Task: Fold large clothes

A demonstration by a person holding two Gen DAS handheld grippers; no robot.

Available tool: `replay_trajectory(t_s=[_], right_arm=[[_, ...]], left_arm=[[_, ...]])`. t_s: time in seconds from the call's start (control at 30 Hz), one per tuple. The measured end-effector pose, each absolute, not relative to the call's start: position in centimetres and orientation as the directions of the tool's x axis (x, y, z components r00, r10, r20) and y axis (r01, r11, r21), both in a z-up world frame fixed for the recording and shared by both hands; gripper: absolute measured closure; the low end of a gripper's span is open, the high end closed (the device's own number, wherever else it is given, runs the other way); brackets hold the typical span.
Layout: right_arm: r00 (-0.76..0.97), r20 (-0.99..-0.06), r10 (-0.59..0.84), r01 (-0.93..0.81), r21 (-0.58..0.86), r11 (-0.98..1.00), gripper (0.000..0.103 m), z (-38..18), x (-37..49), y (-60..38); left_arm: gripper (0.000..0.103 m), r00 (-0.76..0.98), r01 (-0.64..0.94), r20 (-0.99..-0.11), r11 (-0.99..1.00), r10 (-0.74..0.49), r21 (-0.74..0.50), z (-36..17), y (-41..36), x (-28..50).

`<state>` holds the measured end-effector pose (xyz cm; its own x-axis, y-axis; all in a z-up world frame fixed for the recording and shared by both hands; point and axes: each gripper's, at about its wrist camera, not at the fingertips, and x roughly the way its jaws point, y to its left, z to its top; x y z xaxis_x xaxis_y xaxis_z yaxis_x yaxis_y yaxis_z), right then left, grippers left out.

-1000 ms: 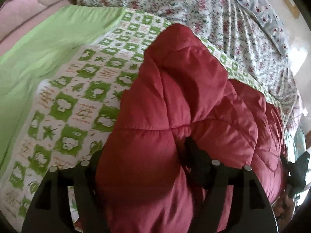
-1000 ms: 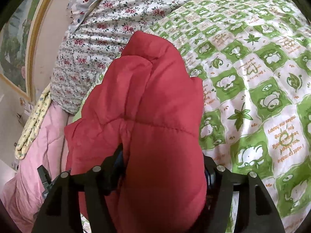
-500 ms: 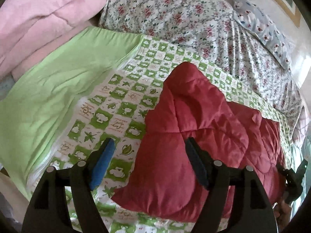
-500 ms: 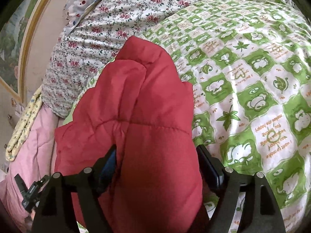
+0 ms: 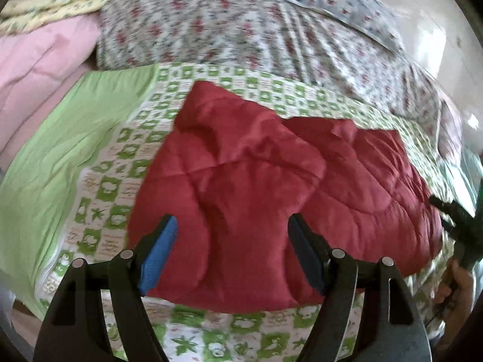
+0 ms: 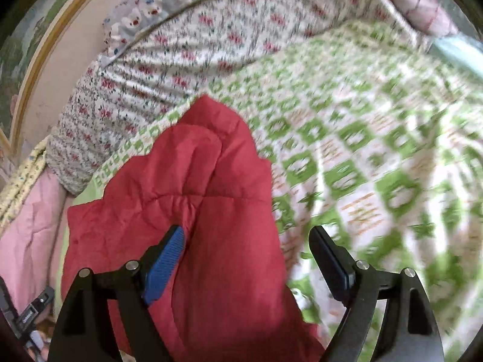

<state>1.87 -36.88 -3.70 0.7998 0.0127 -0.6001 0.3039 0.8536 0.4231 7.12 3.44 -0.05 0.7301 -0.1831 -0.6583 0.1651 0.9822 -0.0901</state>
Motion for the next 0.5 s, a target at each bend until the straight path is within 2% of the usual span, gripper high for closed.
replay_trajectory(t_s=[0.13,0.23,0.37,0.5], right_arm=[[0.827,-0.562,0.005,0.228,0.342,0.912,0.016,-1.2,0.9,-34.3],[0.833,-0.55,0.059,0.119,0.282,0.952,0.016,0.3,1.4,-31.0],[0.802,-0.576,0.16,-0.005,0.261,0.965,0.017,0.3,3.6,-27.1],[0.754,-0.629,0.192,-0.075,0.208,0.975,0.017,-0.8,6.2,-24.0]], left_arm=[[0.028,0.731,0.203,-0.651,0.976,-0.204,-0.079,0.0,2.2,6.9],[0.028,0.73,0.222,-0.648,0.972,-0.219,-0.078,-0.2,1.6,6.8],[0.028,0.729,0.231,-0.649,0.971,-0.217,-0.066,-0.9,1.3,6.9],[0.028,0.711,0.234,-0.662,0.968,-0.236,-0.093,-1.6,1.3,7.7]])
